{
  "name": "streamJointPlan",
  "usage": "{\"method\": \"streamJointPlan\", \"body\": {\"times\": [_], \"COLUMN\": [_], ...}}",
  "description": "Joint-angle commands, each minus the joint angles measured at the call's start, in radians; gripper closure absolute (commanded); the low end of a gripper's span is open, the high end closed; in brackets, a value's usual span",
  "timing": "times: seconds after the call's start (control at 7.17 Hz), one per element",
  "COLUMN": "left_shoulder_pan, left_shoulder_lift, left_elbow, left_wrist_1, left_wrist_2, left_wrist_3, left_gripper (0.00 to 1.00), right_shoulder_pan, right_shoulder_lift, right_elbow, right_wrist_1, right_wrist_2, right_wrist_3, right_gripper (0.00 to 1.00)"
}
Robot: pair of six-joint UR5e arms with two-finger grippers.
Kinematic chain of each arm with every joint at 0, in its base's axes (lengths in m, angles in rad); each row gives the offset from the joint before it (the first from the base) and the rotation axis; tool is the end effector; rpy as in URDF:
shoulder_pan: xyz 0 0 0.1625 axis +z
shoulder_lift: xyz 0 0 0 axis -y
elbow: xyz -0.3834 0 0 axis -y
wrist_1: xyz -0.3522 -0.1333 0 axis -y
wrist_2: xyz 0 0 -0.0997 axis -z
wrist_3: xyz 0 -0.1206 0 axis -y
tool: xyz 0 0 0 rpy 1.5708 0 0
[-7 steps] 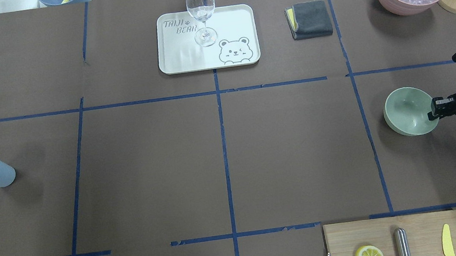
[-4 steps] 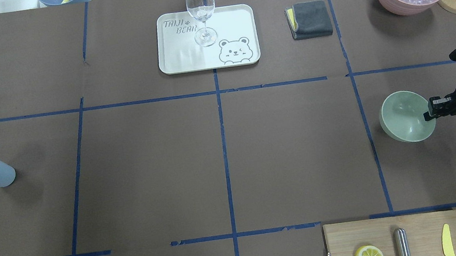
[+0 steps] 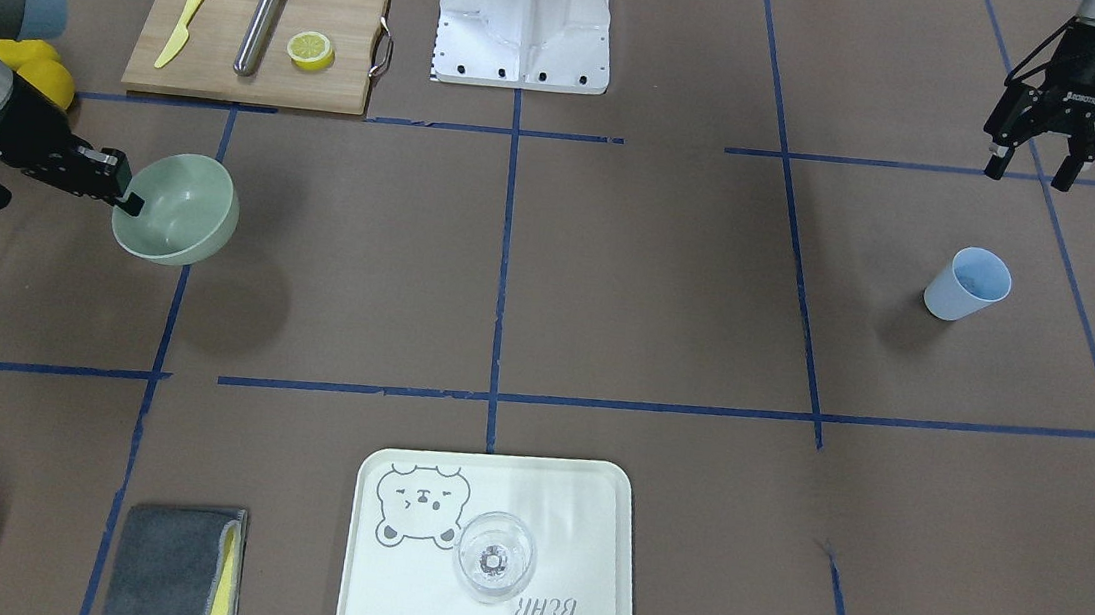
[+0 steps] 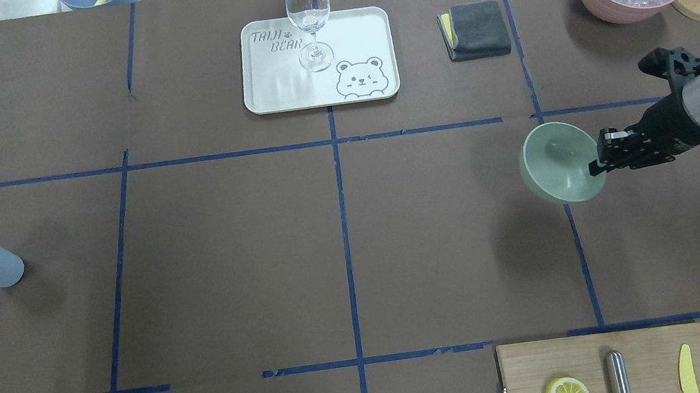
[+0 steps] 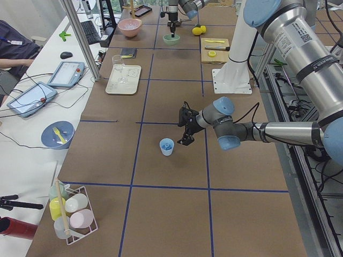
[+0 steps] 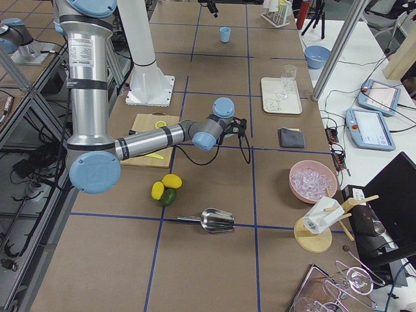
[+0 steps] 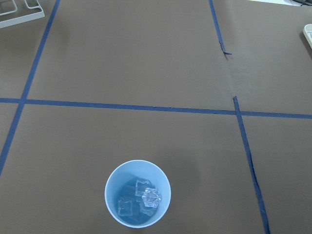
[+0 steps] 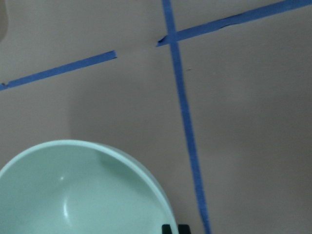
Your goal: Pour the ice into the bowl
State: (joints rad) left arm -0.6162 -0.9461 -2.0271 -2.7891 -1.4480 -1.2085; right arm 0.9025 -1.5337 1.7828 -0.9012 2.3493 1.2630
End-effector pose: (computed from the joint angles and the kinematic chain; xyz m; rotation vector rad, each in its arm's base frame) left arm 0.1400 -0.2806 0.5056 0.5933 0.8766 -0.2943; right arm -0.2619 -0.4102 0.4317 -0.0980 -1.1214 0.1734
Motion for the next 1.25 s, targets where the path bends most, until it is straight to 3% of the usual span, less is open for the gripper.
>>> {"method": "streamJointPlan", "body": {"times": [0.0, 0.42, 0.84, 1.12], "left_shoulder_pan": [0.100, 0.392, 0.440, 0.444], "left_shoulder_lift": [0.004, 0.001, -0.132, -0.169], "left_elbow": [0.097, 0.161, 0.241, 0.245], "left_wrist_1": [-0.095, -0.087, 0.021, 0.077], "left_wrist_2": [0.148, 0.436, 0.604, 0.699], "left_wrist_3": [-0.067, -0.278, -0.278, -0.275], "left_gripper": [0.00, 0.00, 0.00, 0.00], "right_shoulder_pan": [-0.092, -0.183, -0.304, -0.373], "right_shoulder_lift": [0.158, 0.430, 0.555, 0.601], "right_elbow": [0.001, 0.009, 0.004, -0.014], "right_wrist_1": [-0.062, -0.366, -0.519, -0.550], "right_wrist_2": [-0.016, -0.089, -0.226, -0.293], "right_wrist_3": [0.169, 0.253, 0.256, 0.263], "right_gripper": [1.00, 1.00, 1.00, 1.00]}}
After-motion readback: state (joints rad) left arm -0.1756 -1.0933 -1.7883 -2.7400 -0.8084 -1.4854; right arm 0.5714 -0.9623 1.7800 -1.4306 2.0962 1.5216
